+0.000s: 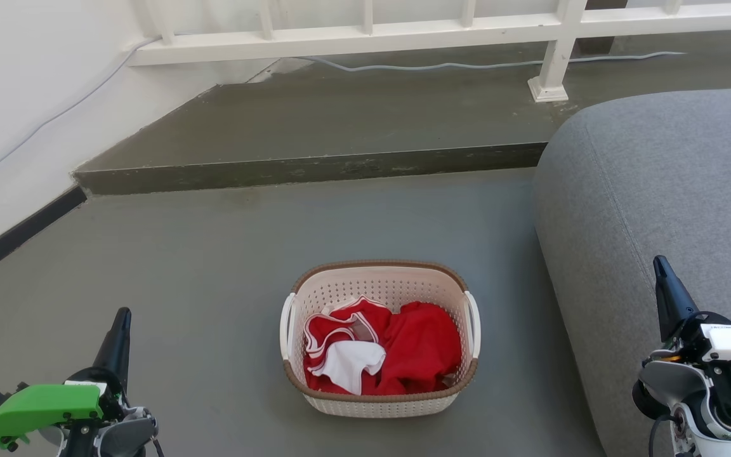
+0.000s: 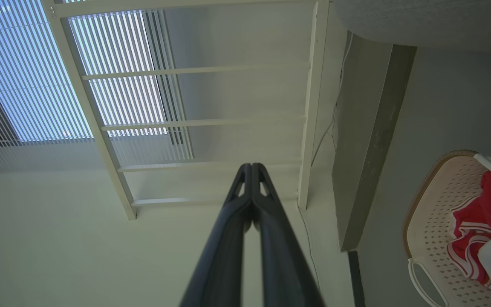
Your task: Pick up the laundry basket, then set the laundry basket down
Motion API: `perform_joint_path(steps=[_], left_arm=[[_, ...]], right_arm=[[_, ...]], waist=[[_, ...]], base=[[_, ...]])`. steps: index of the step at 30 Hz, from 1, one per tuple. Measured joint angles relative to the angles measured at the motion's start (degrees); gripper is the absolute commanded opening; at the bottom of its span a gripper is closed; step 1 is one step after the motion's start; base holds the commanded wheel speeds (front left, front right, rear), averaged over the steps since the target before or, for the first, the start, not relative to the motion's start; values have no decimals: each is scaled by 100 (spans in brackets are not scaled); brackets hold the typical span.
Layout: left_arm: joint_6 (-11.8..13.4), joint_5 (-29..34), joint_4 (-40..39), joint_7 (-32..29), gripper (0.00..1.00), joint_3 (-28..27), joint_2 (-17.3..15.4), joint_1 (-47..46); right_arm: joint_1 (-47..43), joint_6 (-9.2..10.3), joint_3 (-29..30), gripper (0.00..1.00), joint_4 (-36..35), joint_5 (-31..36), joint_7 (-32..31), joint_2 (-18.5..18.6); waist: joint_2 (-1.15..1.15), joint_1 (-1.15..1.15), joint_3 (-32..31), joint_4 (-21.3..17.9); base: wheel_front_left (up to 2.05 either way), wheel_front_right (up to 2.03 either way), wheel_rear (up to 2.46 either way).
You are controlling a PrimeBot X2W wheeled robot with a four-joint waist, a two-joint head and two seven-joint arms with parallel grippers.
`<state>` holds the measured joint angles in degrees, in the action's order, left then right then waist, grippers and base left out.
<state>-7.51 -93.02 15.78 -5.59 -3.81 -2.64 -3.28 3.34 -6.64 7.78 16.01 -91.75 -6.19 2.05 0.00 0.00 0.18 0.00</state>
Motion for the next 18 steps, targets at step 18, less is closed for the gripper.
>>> perform_joint_path(steps=[18], left_arm=[[0,0,0,-18,0,-2,1,0]], right_arm=[[0,0,0,0,0,0,0,0]], waist=[[0,0,0,0]], base=[[0,0,0]])
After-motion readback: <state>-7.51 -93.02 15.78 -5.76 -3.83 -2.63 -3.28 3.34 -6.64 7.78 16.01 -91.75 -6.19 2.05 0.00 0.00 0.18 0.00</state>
